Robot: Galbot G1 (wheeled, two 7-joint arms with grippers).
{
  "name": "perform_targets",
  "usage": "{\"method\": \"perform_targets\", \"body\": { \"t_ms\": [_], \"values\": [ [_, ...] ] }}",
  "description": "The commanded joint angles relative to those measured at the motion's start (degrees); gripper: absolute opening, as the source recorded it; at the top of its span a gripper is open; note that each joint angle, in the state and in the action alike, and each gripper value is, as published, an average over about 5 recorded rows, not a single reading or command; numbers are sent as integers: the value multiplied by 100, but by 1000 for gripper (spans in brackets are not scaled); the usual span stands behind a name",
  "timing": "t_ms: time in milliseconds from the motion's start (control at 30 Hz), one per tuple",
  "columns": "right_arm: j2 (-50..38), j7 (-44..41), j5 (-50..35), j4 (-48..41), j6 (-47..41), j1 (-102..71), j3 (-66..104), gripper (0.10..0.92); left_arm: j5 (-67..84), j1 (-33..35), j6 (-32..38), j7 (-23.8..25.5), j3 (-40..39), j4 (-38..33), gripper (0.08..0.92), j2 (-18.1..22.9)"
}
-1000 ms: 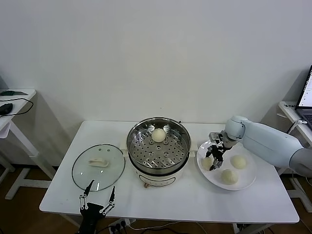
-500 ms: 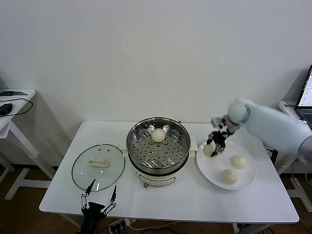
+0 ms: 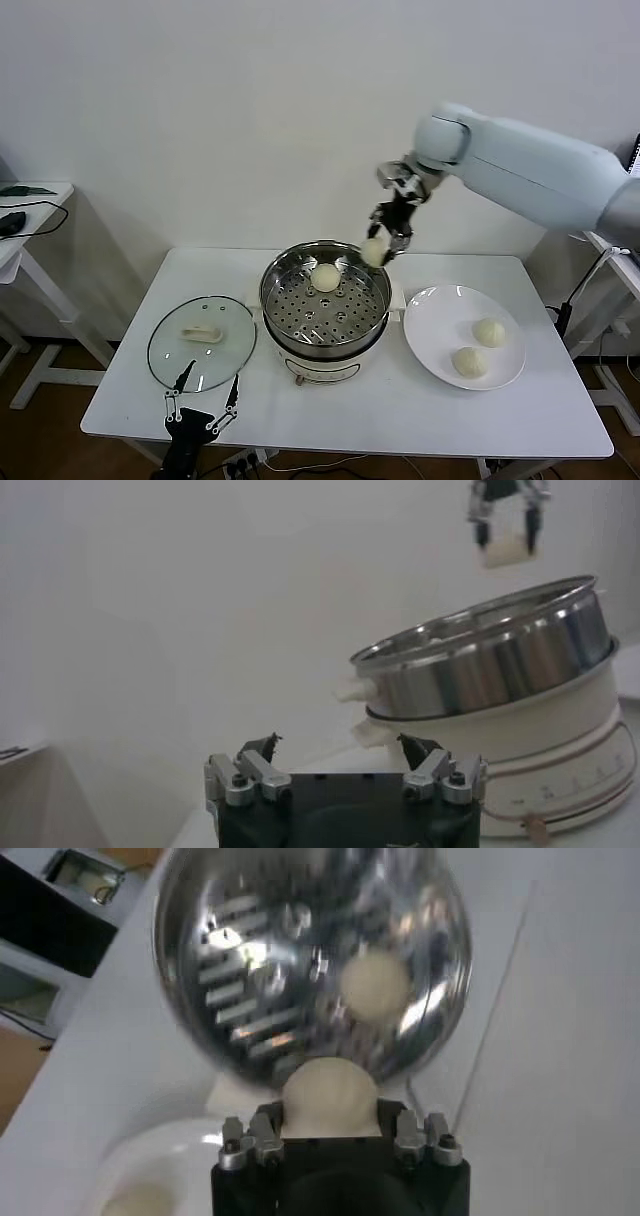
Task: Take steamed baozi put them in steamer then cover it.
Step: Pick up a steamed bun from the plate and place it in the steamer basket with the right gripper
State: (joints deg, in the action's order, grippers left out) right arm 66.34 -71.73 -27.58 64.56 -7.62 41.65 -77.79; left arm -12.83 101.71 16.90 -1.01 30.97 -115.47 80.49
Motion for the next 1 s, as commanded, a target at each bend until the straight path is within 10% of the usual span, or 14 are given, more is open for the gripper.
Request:
{"method": "perform_targets", "body": {
  "t_ms": [33, 1000],
  "values": [
    [1217, 674, -701, 139, -393, 211, -747, 622, 1, -12, 9, -10, -24, 1, 823, 4],
    [2011, 1308, -607, -589, -749, -702, -989, 622, -76, -75, 113, 1, -1, 102, 823, 28]
  ]
}}
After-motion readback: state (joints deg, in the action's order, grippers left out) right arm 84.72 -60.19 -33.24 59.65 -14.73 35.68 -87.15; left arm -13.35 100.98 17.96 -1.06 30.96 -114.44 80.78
